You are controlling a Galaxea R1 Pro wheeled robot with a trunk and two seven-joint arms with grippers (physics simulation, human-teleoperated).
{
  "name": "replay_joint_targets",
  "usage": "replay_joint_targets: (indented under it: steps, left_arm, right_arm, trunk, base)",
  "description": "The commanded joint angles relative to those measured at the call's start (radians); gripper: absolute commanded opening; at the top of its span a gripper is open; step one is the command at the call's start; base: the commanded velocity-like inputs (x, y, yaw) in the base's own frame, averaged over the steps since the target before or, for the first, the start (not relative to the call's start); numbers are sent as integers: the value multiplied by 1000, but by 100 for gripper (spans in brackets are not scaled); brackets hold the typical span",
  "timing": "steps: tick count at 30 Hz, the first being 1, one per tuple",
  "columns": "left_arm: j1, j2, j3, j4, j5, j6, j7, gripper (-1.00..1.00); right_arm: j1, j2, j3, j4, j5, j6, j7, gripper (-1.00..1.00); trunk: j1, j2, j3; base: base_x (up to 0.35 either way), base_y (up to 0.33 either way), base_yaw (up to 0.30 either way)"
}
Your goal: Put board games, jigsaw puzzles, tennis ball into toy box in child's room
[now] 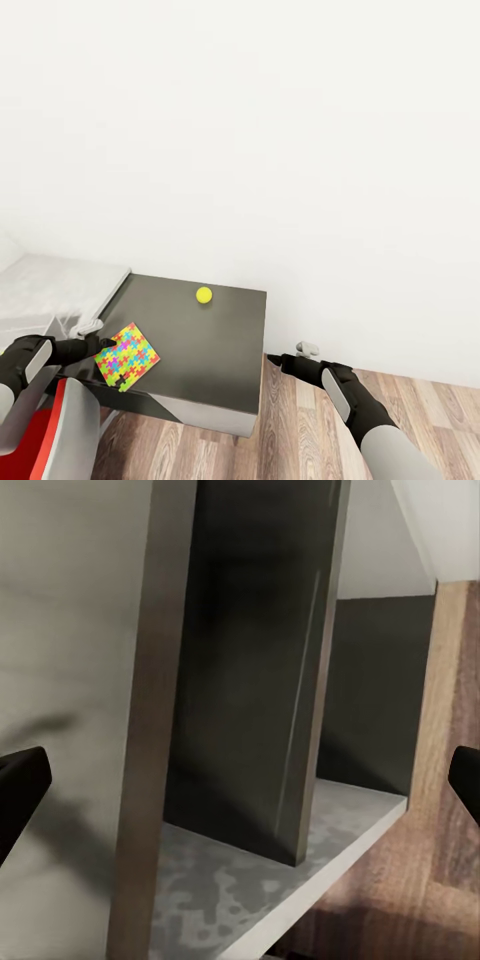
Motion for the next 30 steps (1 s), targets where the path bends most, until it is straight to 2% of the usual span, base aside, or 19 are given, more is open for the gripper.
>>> replay_joint_targets:
  steps: [1,30]
  left_arm:
    - [-1,0,4,0,1,7,-2,100]
    - [0,1,4,0,3,6,-4,100]
  right_arm:
    - [-1,0,0,-1,-5,6,-1,100]
    - [-1,0,0,-2,-5,6,-1,100]
  trunk:
    - [1,-2,-2]
    - [1,-2,-16]
  base:
    - [0,0,0]
    - [0,0,0]
